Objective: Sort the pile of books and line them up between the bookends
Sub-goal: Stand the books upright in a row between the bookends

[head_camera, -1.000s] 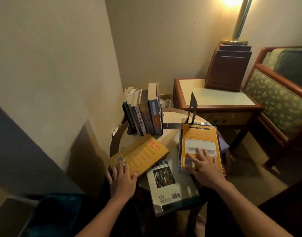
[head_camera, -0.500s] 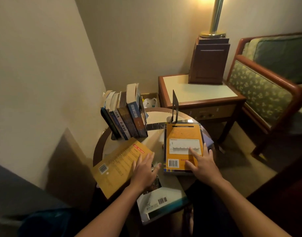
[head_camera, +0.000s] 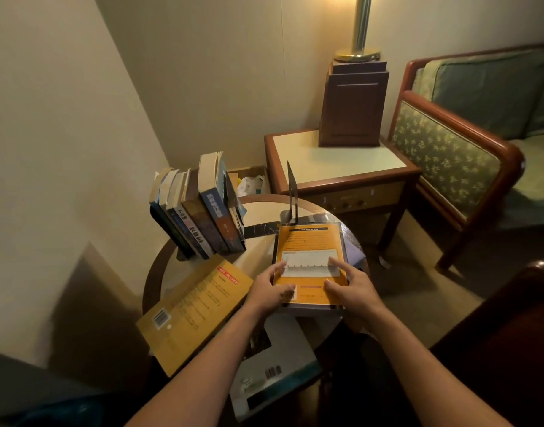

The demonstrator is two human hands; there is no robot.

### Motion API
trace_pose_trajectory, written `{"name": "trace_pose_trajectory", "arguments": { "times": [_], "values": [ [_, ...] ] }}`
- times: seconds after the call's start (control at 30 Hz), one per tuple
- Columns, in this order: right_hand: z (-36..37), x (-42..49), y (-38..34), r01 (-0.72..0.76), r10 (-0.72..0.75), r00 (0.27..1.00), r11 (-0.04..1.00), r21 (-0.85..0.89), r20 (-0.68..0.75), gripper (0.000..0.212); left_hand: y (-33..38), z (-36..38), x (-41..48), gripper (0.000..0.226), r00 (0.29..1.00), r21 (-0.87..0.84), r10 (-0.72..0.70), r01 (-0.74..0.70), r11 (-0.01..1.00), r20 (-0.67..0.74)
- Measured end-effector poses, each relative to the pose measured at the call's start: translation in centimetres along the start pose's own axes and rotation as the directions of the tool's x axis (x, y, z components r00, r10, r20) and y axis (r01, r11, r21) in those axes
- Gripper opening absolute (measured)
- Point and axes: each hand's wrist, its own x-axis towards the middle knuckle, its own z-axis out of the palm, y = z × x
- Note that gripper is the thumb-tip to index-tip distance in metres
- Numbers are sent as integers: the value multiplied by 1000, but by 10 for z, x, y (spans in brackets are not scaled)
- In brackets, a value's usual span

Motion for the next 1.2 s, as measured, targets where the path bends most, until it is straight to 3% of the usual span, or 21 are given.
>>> {"name": "trace_pose_trajectory", "arguments": {
  "times": [0.1, 0.17, 0.27, 0.5, 0.7, 0.8, 0.97, 1.13, 1.2],
  "values": [
    [-6, -6, -12, -21, 18, 999, 995, 101, 36, 54, 9, -12, -4, 61, 999, -212, -39, 35, 977, -14],
    [-10, -11, -15, -25, 14, 998, 986, 167, 67, 53, 11, -18, -9, 54, 997, -407, -77, 75, 910, 11],
    [-6, -21, -19, 5, -34, 988, 982, 188, 148, 55, 15, -25, -22, 46, 996, -473, -72, 90, 877, 56],
    [21, -37, -49, 36, -116, 960, 954, 297, 255, 69, 15, -78, -62, 49, 993, -422, 25, 24, 906, 111],
    [32, -41, -86, 90, -199, 958, 891, 446, 205, 60, 30, -128, -97, 51, 992, -174, 60, -40, 984, 110],
    [28, -44, -96, 130, -236, 953, 885, 448, 190, 49, 35, -144, -109, 44, 989, -110, 115, -105, 988, 88],
    [14, -43, -111, 164, -300, 920, 879, 447, 253, 47, 42, -170, -114, 53, 979, 32, 106, -114, 993, 174],
    [-2, -45, -130, 207, -293, 853, 950, 235, 432, 59, 52, -176, -113, 35, 983, 138, 118, -138, 981, 143],
    [-1, -50, -140, 262, -275, 816, 960, 98, 509, 49, 53, -174, -111, 30, 982, 170, 135, -157, 973, 132]
  ]
}}
